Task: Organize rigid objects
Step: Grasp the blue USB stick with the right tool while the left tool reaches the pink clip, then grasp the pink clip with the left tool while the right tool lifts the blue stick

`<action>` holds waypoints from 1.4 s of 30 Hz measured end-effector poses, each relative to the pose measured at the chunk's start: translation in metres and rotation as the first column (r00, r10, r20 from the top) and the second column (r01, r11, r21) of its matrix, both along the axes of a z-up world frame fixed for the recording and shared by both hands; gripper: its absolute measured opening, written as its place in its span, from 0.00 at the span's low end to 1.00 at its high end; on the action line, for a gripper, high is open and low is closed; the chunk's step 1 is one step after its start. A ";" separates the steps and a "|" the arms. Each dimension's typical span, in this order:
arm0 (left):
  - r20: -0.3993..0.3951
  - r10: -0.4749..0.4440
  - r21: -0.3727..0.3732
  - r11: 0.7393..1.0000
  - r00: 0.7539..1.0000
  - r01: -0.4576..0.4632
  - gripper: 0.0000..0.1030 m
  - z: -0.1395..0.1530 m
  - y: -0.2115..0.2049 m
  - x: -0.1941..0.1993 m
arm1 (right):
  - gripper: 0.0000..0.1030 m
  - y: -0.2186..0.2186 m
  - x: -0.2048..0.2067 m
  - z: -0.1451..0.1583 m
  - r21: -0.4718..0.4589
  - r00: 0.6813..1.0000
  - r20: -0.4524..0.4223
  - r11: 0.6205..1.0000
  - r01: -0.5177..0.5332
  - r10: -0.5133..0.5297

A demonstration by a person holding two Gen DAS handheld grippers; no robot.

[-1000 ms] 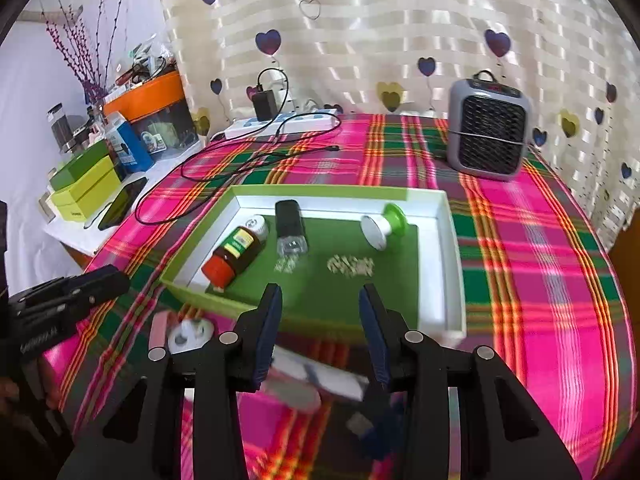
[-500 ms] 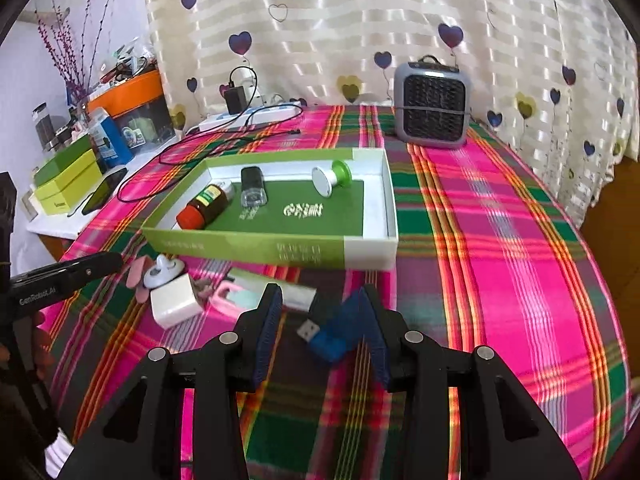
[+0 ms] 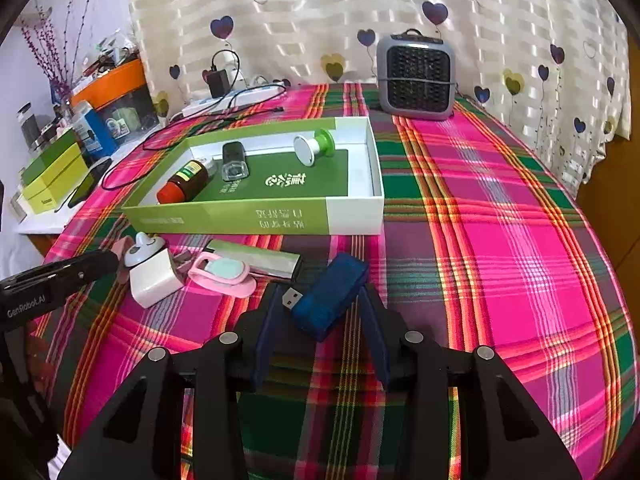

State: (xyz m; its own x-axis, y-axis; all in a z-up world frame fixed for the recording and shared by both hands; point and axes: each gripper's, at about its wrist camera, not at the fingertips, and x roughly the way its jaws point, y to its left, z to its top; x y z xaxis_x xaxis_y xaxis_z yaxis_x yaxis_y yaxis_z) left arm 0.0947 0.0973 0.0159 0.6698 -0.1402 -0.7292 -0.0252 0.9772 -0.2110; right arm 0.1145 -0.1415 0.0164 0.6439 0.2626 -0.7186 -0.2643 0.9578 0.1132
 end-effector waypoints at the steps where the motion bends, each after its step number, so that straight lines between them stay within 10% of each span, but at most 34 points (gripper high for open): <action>1: -0.001 0.003 -0.001 1.000 1.000 -0.003 0.34 0.000 0.001 0.000 | 0.40 0.000 0.000 0.000 0.000 1.000 0.000 1.000 0.000 0.000; 42: -0.030 0.058 0.089 0.994 0.998 -0.055 0.35 -0.003 0.014 0.014 | 0.40 -0.007 0.029 -0.006 -0.068 0.996 -0.063 0.996 0.058 -0.062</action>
